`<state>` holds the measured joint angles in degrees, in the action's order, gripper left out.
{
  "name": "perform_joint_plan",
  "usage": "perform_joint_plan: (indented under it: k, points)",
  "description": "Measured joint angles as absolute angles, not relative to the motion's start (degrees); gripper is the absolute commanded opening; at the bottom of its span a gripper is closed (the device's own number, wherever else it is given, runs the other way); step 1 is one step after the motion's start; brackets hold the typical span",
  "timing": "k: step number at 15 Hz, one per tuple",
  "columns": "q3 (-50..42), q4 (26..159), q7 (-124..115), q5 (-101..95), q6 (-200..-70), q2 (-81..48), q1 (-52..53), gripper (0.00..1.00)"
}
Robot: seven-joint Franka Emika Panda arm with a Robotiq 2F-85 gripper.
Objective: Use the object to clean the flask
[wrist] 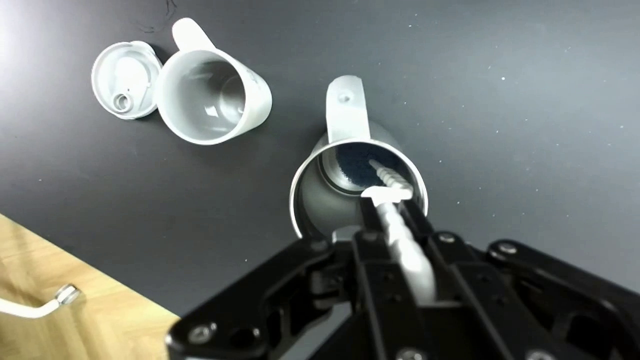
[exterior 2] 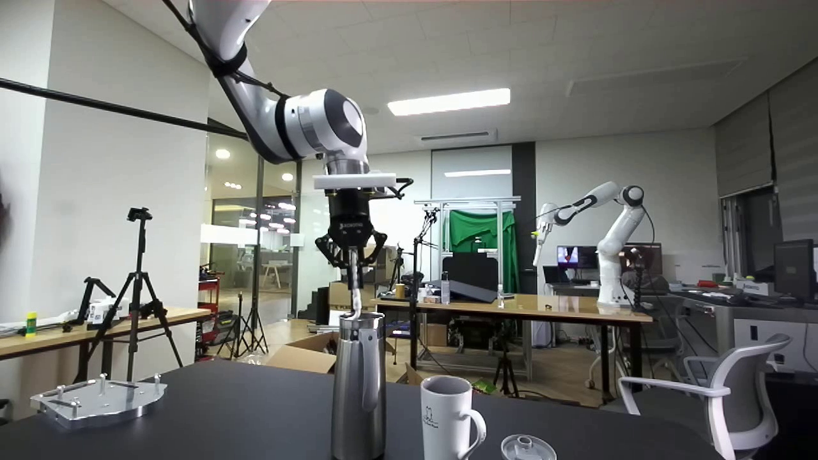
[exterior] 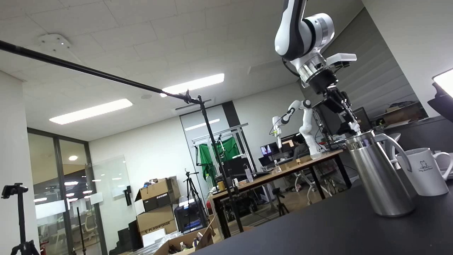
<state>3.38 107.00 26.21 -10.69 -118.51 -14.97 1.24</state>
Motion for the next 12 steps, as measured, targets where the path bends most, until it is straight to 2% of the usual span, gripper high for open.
perform_joint_plan:
  k: [12]
  points:
    - [3.5, 103.6, 26.3, -11.3, -116.1, -9.0, 1.8, 0.04]
